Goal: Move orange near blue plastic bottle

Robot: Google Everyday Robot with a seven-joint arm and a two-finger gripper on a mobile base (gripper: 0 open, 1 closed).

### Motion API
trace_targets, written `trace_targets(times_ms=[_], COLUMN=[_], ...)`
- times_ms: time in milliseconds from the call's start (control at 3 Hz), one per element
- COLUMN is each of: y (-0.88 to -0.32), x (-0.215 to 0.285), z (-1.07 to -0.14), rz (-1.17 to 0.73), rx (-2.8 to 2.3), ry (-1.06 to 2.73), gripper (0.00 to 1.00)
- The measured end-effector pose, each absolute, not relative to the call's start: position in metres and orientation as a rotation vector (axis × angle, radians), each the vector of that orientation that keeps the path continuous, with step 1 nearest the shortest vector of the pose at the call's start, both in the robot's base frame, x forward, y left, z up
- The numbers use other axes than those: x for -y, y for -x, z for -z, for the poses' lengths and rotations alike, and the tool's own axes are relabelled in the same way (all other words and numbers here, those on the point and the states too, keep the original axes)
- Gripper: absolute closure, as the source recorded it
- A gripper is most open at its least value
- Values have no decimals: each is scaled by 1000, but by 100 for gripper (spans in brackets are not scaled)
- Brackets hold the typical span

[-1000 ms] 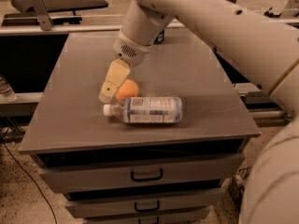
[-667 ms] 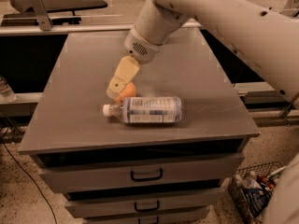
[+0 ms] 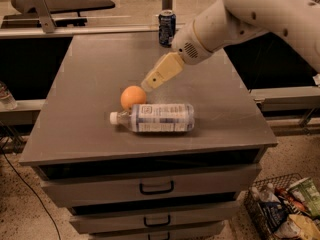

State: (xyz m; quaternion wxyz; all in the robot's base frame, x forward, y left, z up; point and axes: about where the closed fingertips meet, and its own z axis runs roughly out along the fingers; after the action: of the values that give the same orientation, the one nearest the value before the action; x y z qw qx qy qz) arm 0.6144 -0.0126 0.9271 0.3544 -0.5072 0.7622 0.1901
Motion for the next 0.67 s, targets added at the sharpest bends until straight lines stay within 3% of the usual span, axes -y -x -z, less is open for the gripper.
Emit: trace_targets(times_ms=[667], y=[-672], x=[74], z=[-982], rz=[-389], rx=[-1650], ry=[1185], gripper=[0])
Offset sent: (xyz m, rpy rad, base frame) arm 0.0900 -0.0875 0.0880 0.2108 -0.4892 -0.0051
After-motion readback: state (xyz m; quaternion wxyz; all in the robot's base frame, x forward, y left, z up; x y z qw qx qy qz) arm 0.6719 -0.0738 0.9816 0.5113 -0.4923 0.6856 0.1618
